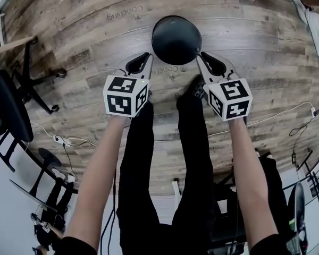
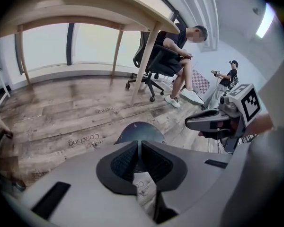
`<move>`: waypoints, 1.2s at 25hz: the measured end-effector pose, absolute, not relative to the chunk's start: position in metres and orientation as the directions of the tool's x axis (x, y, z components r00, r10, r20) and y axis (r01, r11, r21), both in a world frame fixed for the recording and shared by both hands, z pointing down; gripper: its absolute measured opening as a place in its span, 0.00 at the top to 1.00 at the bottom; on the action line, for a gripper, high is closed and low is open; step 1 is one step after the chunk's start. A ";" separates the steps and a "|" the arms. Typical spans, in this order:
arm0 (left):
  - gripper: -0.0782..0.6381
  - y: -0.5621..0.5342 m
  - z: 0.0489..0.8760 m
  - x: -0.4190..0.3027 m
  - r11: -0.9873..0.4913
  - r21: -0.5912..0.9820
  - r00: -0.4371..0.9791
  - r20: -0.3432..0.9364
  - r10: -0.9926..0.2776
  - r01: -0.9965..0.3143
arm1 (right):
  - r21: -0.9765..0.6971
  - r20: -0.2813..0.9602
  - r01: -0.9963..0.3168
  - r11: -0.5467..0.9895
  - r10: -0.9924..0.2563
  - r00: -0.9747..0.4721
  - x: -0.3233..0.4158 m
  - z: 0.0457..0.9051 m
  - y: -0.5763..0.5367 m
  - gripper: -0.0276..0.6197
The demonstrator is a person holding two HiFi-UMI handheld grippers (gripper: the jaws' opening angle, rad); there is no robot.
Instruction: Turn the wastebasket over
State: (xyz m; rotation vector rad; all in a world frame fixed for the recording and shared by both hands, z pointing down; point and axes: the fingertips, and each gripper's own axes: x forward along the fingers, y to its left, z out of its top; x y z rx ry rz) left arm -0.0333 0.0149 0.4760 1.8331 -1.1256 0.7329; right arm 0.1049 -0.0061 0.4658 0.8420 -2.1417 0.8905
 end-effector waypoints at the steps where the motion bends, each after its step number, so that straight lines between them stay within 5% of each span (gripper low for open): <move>1: 0.86 0.014 0.481 -0.036 -0.242 0.354 0.426 0.807 -0.408 -0.903 | -0.338 0.766 -0.754 0.563 -0.301 -0.568 0.105 0.472 -0.008 0.90; 6: 0.76 0.015 0.511 -0.044 -0.242 0.361 0.430 0.821 -0.375 -0.901 | -0.343 0.774 -0.756 0.557 -0.288 -0.564 0.104 0.499 -0.015 0.89; 16: 0.56 0.010 0.565 -0.036 -0.208 0.418 0.466 0.818 -0.338 -0.885 | -0.371 0.806 -0.775 0.512 -0.236 -0.542 0.114 0.557 -0.020 0.58; 30: 0.43 -0.003 0.604 -0.021 -0.123 0.497 0.510 0.809 -0.290 -0.859 | -0.344 0.835 -0.775 0.530 -0.205 -0.510 0.102 0.598 -0.037 0.50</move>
